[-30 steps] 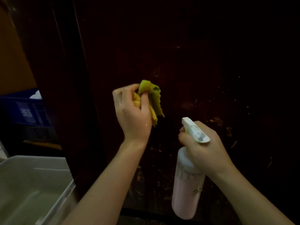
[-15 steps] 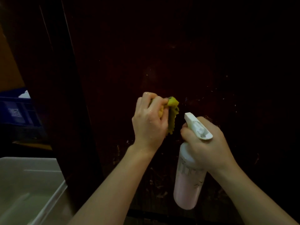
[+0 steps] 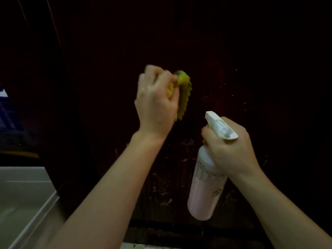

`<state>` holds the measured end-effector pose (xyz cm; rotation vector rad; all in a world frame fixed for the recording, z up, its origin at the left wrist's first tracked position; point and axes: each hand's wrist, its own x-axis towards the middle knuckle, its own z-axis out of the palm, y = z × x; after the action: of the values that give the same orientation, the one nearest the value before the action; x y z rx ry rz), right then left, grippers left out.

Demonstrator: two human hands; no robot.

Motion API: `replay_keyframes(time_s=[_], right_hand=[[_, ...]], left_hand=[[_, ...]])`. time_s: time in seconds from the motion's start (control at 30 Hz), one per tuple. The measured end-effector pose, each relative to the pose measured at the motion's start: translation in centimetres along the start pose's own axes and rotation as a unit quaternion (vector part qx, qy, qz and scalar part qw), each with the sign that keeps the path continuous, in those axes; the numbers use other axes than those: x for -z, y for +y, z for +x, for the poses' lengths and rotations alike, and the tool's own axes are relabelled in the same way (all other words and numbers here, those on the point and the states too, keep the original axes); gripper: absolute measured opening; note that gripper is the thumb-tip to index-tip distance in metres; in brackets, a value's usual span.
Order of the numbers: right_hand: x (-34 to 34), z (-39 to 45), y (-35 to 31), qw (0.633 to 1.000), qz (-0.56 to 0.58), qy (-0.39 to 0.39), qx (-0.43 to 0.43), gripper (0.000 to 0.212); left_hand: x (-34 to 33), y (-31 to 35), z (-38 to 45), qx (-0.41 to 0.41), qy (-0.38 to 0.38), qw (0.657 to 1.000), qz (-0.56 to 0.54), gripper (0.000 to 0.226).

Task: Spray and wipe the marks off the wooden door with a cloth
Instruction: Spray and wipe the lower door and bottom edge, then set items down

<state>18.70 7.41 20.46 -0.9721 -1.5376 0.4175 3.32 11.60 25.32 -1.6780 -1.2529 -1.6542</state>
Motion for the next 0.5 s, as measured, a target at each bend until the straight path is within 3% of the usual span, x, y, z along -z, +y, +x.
replay_keyframes(time_s=[0.2, 0.33, 0.5], right_hand=[[1.1, 0.6, -0.1, 1.000, 0.004, -0.030, -0.007, 0.014], [1.5, 0.6, -0.2, 0.999, -0.021, 0.019, 0.045, 0.026], [2.4, 0.7, 0.0, 0.999, 0.016, 0.035, -0.010, 0.031]], left_hand=[[-0.9, 0.6, -1.4, -0.042, -0.027, 0.999, -0.010, 0.008], [-1.0, 1.0, -0.9, -0.008, -0.014, 0.999, -0.036, 0.010], [-1.2, 1.8, -0.4, 0.044, 0.002, 0.997, -0.057, 0.015]])
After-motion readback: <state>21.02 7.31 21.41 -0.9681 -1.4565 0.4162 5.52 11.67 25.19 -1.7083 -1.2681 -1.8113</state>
